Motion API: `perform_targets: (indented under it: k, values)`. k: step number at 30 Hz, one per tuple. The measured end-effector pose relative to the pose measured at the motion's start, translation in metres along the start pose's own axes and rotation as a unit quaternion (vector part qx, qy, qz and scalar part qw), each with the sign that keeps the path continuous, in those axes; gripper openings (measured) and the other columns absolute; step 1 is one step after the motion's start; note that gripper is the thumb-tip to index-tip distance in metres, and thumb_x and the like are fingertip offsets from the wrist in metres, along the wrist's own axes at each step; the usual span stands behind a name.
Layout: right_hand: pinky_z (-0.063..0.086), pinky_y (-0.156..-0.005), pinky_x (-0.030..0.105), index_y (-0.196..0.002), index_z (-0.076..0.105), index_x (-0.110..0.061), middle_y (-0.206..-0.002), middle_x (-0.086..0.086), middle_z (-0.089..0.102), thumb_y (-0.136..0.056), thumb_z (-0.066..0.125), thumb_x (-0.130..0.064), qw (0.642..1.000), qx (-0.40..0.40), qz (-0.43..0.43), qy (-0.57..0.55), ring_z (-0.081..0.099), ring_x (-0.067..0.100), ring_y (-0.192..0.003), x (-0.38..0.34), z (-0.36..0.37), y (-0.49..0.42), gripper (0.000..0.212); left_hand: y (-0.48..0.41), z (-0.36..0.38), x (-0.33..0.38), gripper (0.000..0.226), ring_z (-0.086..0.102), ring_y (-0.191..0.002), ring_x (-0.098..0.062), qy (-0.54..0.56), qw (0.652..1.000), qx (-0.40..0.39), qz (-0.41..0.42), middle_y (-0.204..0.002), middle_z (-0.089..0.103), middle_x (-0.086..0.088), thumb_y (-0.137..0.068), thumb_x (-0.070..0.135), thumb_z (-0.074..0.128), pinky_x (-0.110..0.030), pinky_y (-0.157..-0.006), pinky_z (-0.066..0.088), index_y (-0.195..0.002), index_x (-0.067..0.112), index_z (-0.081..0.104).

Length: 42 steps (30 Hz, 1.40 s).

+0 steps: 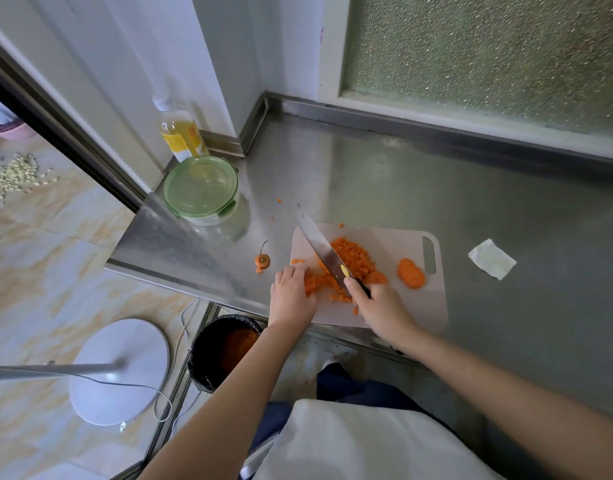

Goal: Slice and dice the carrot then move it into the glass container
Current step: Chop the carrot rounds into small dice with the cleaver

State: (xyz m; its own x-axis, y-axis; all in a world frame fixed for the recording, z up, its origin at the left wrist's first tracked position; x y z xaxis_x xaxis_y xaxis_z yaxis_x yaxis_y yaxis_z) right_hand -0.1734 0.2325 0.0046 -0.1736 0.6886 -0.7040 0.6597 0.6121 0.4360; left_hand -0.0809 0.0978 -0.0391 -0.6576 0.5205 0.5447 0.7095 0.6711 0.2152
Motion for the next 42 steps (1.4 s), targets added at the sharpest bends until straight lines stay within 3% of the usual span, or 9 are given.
perform_targets:
  k: [4, 7, 20, 26, 30, 34, 39, 42]
  values:
    - [0.040, -0.060, 0.030, -0.066, 0.055, -0.003, -0.062, 0.010, 0.054, -0.097, 0.037, -0.049, 1.000, -0.020, 0.002, 0.010, 0.054, 0.025, -0.061, -0.009, 0.005, 0.003, 0.058, 0.002, -0.003, -0.006, 0.042, 0.041, -0.113, -0.026, 0.024, 0.999, 0.022, -0.015, -0.115, 0.050, -0.009, -0.085, 0.022, 0.062, -0.029, -0.095, 0.034, -0.124, 0.010, 0.055]
    - [0.037, -0.057, 0.029, -0.062, 0.051, -0.006, -0.061, 0.009, 0.053, -0.099, 0.036, -0.046, 0.999, -0.034, -0.002, -0.002, 0.050, 0.018, -0.058, -0.014, 0.010, 0.003, 0.056, 0.001, 0.000, -0.009, 0.027, 0.042, -0.105, -0.026, 0.035, 0.999, 0.018, 0.001, -0.105, 0.050, -0.009, -0.087, 0.017, 0.060, -0.026, -0.087, 0.037, -0.112, 0.008, 0.064]
    - [0.035, -0.054, 0.024, -0.057, 0.046, -0.015, -0.059, 0.002, 0.050, -0.099, 0.032, -0.048, 0.998, -0.051, 0.023, 0.039, 0.052, 0.022, -0.066, -0.010, 0.023, -0.006, 0.055, 0.007, 0.003, -0.007, 0.021, 0.044, -0.095, -0.028, -0.019, 0.998, 0.036, 0.055, -0.097, 0.052, -0.012, -0.087, 0.008, 0.058, -0.039, -0.070, 0.048, -0.108, 0.006, 0.064]
    - [0.034, -0.065, 0.026, -0.081, 0.059, -0.005, -0.077, 0.012, 0.058, -0.099, 0.028, -0.051, 0.992, -0.043, 0.043, 0.106, 0.057, 0.029, -0.080, -0.012, 0.024, -0.009, 0.058, 0.006, 0.008, -0.010, 0.018, 0.045, -0.095, -0.025, -0.024, 0.998, 0.050, 0.037, -0.094, 0.053, -0.008, -0.085, 0.004, 0.059, -0.035, -0.062, 0.046, -0.101, 0.008, 0.066]
    - [0.039, -0.068, 0.030, -0.091, 0.064, 0.000, -0.092, 0.019, 0.066, -0.099, 0.028, -0.051, 0.991, -0.029, 0.043, 0.127, 0.061, 0.034, -0.090, -0.013, 0.028, -0.010, 0.063, 0.004, 0.011, -0.012, 0.017, 0.044, -0.095, -0.023, -0.025, 0.999, 0.042, 0.016, -0.093, 0.053, -0.007, -0.084, 0.002, 0.060, -0.035, -0.062, 0.047, -0.098, 0.008, 0.067]
    - [0.042, -0.068, 0.031, -0.081, 0.060, -0.004, -0.090, 0.020, 0.067, -0.099, 0.030, -0.050, 0.991, -0.025, 0.037, 0.127, 0.062, 0.034, -0.088, -0.013, 0.033, -0.009, 0.058, 0.001, 0.012, -0.014, 0.016, 0.044, -0.093, -0.021, -0.031, 0.999, 0.036, 0.010, -0.092, 0.053, -0.006, -0.083, 0.002, 0.060, -0.030, -0.062, 0.044, -0.095, 0.008, 0.068]
    - [0.028, -0.047, 0.022, -0.066, 0.050, -0.010, -0.089, 0.017, 0.068, -0.100, 0.029, -0.047, 0.984, -0.005, -0.005, 0.178, 0.063, 0.029, -0.082, -0.016, 0.037, -0.004, 0.055, 0.000, 0.010, -0.013, 0.018, 0.044, -0.095, -0.019, -0.013, 1.000, 0.025, 0.005, -0.093, 0.055, -0.004, -0.085, 0.003, 0.059, -0.030, -0.066, 0.046, -0.098, 0.011, 0.068]
    - [0.032, -0.057, 0.023, -0.075, 0.059, -0.006, -0.089, 0.017, 0.069, -0.101, 0.030, -0.046, 0.984, -0.003, -0.016, 0.176, 0.064, 0.029, -0.083, -0.020, 0.038, -0.004, 0.056, 0.000, 0.006, -0.011, 0.017, 0.044, -0.096, -0.020, -0.001, 1.000, 0.016, 0.009, -0.093, 0.054, -0.006, -0.086, 0.006, 0.059, -0.035, -0.069, 0.047, -0.100, 0.009, 0.068]
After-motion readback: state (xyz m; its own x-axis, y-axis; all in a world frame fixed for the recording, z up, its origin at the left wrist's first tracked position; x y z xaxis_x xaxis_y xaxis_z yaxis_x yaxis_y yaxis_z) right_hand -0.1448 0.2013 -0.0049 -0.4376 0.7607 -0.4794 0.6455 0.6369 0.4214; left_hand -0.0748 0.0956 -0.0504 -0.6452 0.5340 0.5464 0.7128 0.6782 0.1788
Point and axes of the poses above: each hand's wrist, its own y-axis away from the middle knuckle, its own z-axis out of the palm, x = y × z, the point moved 4 cm from there along -y, towards the middle knuckle
